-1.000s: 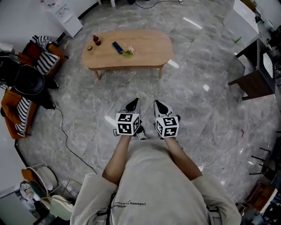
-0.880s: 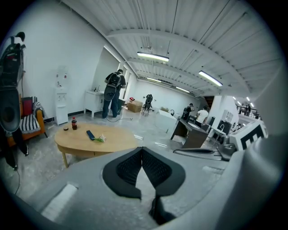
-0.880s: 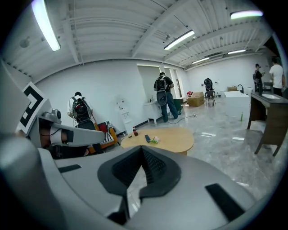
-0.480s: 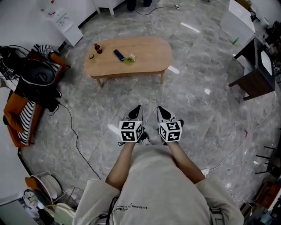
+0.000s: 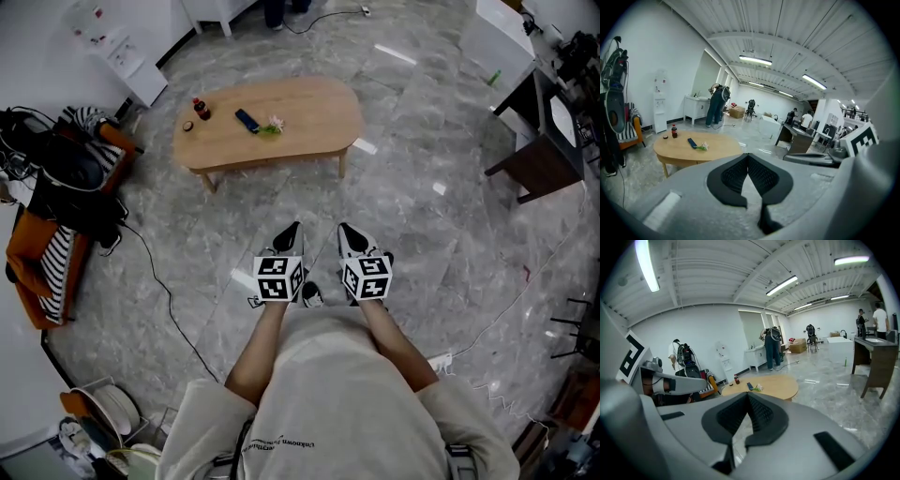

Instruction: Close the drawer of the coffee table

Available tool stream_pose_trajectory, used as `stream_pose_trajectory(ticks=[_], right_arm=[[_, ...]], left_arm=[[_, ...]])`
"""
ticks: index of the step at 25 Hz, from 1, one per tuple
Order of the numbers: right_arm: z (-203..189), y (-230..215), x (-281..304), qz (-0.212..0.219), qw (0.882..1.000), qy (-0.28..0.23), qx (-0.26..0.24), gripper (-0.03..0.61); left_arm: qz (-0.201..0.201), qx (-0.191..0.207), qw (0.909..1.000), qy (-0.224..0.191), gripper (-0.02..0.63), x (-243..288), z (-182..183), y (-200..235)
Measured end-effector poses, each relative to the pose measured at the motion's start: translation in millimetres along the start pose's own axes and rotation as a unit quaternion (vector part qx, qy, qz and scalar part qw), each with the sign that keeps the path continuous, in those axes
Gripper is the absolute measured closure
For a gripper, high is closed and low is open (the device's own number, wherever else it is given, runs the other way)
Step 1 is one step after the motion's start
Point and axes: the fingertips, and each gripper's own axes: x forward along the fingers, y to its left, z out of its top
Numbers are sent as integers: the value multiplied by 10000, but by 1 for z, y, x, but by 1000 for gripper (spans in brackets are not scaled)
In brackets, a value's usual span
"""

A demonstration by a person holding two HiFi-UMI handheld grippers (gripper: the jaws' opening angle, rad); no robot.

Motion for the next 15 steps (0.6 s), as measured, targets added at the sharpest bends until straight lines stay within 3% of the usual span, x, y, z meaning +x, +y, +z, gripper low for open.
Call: stream_pose_trajectory(ticks=[15], right_arm=[[0, 8, 17, 41, 10000, 61, -53, 561]], left_arm=[[49, 12, 10000, 4, 604, 1, 1, 21]])
